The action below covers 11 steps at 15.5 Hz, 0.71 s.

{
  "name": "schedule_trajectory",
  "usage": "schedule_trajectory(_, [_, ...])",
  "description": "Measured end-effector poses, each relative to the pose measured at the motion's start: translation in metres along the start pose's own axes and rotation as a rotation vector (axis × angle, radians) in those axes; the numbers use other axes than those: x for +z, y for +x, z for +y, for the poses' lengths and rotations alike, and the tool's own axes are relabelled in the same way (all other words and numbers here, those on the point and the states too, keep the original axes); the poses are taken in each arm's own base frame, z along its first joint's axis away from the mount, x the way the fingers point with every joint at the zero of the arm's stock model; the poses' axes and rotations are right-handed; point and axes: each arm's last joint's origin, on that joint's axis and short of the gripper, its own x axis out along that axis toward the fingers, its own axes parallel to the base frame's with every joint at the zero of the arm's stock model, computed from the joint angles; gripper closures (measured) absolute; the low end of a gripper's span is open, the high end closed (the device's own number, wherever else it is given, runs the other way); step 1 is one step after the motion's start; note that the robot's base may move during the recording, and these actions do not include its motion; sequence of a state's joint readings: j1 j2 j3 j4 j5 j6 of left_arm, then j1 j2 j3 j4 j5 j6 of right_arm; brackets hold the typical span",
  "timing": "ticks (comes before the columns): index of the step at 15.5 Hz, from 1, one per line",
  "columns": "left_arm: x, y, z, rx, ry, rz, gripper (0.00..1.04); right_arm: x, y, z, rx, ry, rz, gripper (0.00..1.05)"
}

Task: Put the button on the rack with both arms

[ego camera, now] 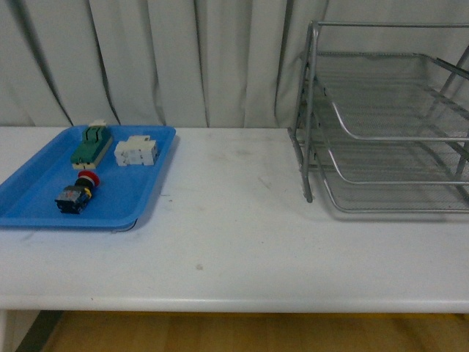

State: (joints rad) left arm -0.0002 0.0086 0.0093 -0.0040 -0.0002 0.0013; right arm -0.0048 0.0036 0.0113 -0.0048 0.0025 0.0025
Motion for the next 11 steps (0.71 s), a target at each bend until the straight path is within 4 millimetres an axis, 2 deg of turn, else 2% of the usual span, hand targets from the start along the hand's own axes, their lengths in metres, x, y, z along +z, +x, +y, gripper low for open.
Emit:
schedule_trajectory(6, [0.000,0.000,0.000,0.000,0.000,0.000,0.07,0.000,0.000,0.000,0.000,0.000,0.000,0.06])
schedule_trajectory(7, [0.000,0.000,0.000,0.000,0.000,0.000,0.07,-0.002,0.000,0.000,0.033,0.043,0.048,0.06])
schedule_trajectory(9, [0.000,0.000,0.000,-0.003,0.000,-0.001,0.07,-0.007,0.008,-0.003,0.138,0.340,0.221,0.06])
schedule_trajectory(11, [0.000,0.000,0.000,0.000,0.000,0.000,0.07,-0.006,0.021,0.001,0.185,0.653,0.233,0.06])
